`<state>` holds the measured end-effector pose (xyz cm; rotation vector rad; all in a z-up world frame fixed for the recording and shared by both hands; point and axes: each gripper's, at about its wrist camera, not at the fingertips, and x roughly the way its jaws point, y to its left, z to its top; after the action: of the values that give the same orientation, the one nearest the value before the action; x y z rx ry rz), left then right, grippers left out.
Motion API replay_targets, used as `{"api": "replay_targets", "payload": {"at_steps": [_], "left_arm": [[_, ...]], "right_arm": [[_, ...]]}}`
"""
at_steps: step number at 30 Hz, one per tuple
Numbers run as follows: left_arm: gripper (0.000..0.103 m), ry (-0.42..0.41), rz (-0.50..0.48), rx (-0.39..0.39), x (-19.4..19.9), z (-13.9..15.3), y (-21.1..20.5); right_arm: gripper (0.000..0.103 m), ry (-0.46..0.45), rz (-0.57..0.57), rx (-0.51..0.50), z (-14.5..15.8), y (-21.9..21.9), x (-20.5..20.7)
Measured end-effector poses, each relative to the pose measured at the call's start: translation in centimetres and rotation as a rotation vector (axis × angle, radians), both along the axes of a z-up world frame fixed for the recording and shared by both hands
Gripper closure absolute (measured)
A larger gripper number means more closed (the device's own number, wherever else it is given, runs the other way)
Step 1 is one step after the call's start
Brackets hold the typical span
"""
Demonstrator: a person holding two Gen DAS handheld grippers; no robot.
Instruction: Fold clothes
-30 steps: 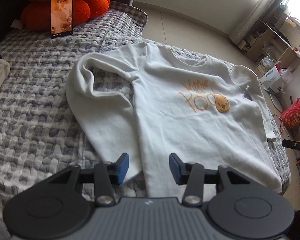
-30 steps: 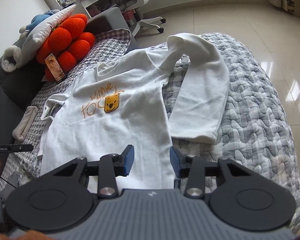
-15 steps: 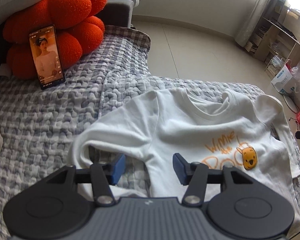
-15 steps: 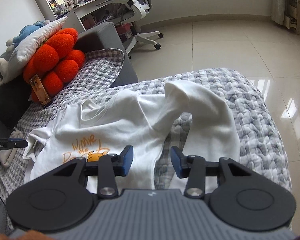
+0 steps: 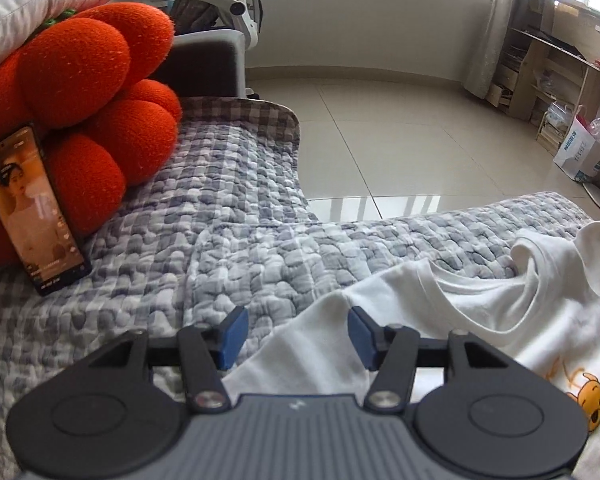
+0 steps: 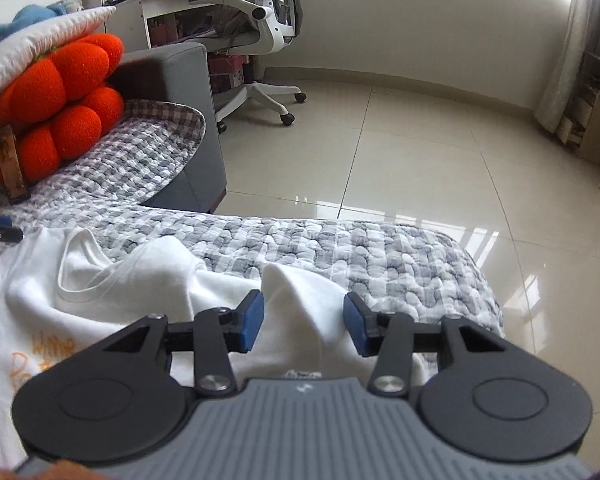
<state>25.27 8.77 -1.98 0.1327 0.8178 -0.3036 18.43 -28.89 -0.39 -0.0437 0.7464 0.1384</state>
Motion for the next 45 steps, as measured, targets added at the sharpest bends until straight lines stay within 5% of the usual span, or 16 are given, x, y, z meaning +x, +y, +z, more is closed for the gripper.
{"api": "replay_targets", "payload": {"at_steps": [2,5,11,17,22,28,37,45], "left_arm": [[0.047,0.013,-0.006,-0.007,0.9,-1.0,-0.5],[0.049,0.022,0.007,-0.041,1.5,-1.8,-0.7],[0.05,0.0,0.011,-0.046,1.4,-2.1,-0.9],[0.05,0.0,0.004,-0.024,1.4,-2.1,-1.2],[0.05,0.003,-0.018,-0.021,1.7,-1.8,-1.1],[0.05,0.023,-0.088,-0.045,2.4,-1.6,-1.4],[0.05,0.045,-0.127,-0.061,3.2,-2.0,-2.3],[0.064,0.024,-0.142,-0.052,2.9,-2.1,-2.8]], "right_arm": [[0.06,-0.015,-0.002,-0.039,-0.7,0.3,0.8],[0.097,-0.031,-0.035,-0.064,-1.2,-0.4,1.1],[0.099,-0.047,-0.166,-0.16,-0.6,-2.7,0.1],[0.1,0.172,-0.174,-0.21,-3.9,-3.7,1.5],[0.096,0.132,-0.109,-0.255,-2.4,-2.4,1.6],[0.062,0.01,-0.017,-0.203,0.1,-1.4,1.1],[0.061,0.019,0.111,0.014,0.1,0.7,3.5],[0.061,0.075,0.153,0.122,-1.8,2.4,6.9]]}}
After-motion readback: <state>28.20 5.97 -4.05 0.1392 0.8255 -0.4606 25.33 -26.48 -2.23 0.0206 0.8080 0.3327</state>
